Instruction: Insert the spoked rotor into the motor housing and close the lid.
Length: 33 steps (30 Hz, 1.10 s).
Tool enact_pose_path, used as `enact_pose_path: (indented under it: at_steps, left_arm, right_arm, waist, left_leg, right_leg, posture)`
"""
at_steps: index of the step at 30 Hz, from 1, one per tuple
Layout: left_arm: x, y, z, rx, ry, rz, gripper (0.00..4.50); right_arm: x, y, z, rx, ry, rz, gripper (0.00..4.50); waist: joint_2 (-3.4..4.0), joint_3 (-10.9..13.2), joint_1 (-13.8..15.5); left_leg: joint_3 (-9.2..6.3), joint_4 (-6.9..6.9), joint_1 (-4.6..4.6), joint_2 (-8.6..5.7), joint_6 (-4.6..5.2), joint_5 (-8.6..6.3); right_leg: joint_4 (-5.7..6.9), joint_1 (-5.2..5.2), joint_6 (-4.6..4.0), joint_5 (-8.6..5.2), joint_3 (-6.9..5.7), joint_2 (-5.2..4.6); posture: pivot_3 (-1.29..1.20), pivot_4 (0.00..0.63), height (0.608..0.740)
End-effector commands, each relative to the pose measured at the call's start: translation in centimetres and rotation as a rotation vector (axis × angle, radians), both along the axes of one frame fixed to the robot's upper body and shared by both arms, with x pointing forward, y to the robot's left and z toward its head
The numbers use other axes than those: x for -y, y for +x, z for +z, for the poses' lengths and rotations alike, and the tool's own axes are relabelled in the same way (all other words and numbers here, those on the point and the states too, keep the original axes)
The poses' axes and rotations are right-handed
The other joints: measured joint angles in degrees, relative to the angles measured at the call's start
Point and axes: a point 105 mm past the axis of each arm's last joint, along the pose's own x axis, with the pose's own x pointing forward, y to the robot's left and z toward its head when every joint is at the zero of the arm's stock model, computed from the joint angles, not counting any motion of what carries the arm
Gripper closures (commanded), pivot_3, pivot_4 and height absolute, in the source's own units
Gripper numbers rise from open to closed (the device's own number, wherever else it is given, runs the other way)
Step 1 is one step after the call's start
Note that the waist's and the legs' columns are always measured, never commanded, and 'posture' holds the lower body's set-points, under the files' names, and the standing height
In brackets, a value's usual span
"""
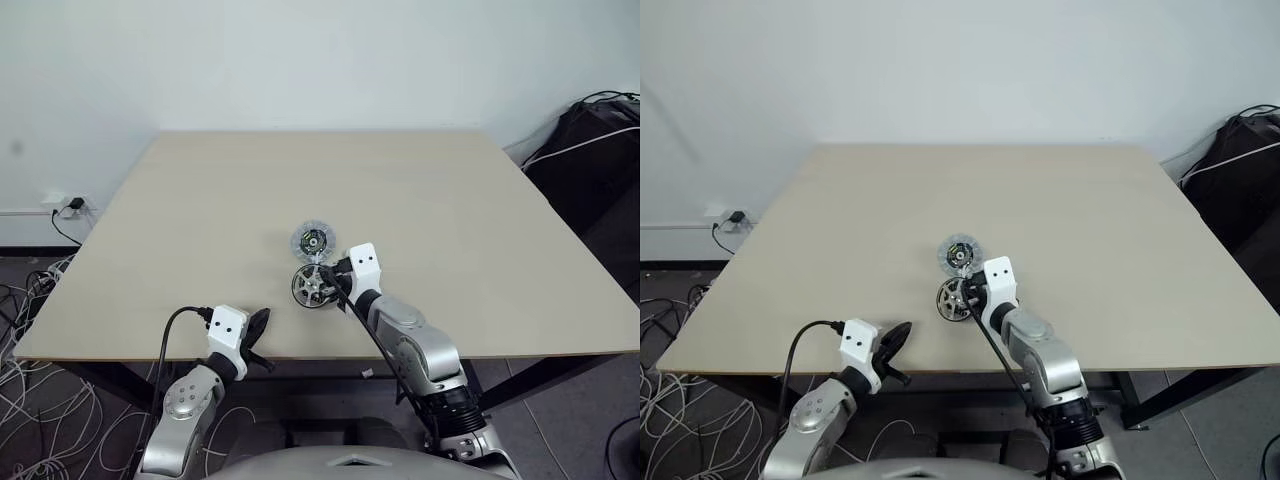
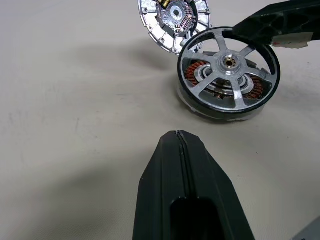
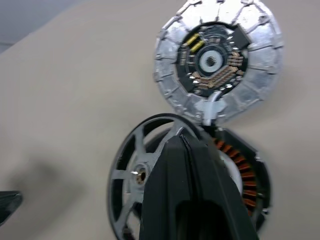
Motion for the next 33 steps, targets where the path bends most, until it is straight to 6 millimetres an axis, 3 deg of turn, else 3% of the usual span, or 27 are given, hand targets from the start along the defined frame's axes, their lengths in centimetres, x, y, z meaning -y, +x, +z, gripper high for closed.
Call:
enact_pose_path:
  at_steps: [1, 19, 33]
  left_arm:
    - [0.1, 0.5, 1.5, 0.057, -0.01, -0.003, 4.5]
    - [0.3, 0.6, 1.4, 0.054, -0.014, -0.005, 4.5]
    - [0.4, 0.6, 1.3, 0.047, -0.014, -0.006, 4.5]
  right_arm:
    - [0.1, 0.8, 1.9, 0.071, 0.008, -0.009, 4.48]
    - [1.0, 1.1, 0.4, 0.024, -0.062, -0.057, 4.48]
    - [0.4, 1.9, 1.0, 0.057, -0.076, -0.074, 4.48]
  waist:
    - [0.0, 0.0, 0.0]
    - [0.01, 0.0, 0.0]
    - [0.02, 0.0, -0.1]
  left_leg:
    - [0.0, 0.0, 0.0, 0.0, 0.0, 0.0]
    - [0.0, 0.0, 0.0, 0.0, -0.01, 0.01]
    - [0.0, 0.0, 0.0, 0.0, -0.04, 0.02]
  right_leg:
    - [0.0, 0.0, 0.0, 0.0, 0.0, 0.0]
    - [0.01, 0.0, 0.0, 0.0, 0.0, 0.0]
    - [0.03, -0.01, -0.01, 0.0, 0.0, 0.01]
  posture:
    - [0.0, 0.0, 0.74]
    - [0.0, 0.0, 0.74]
    - [0.0, 0.0, 0.74]
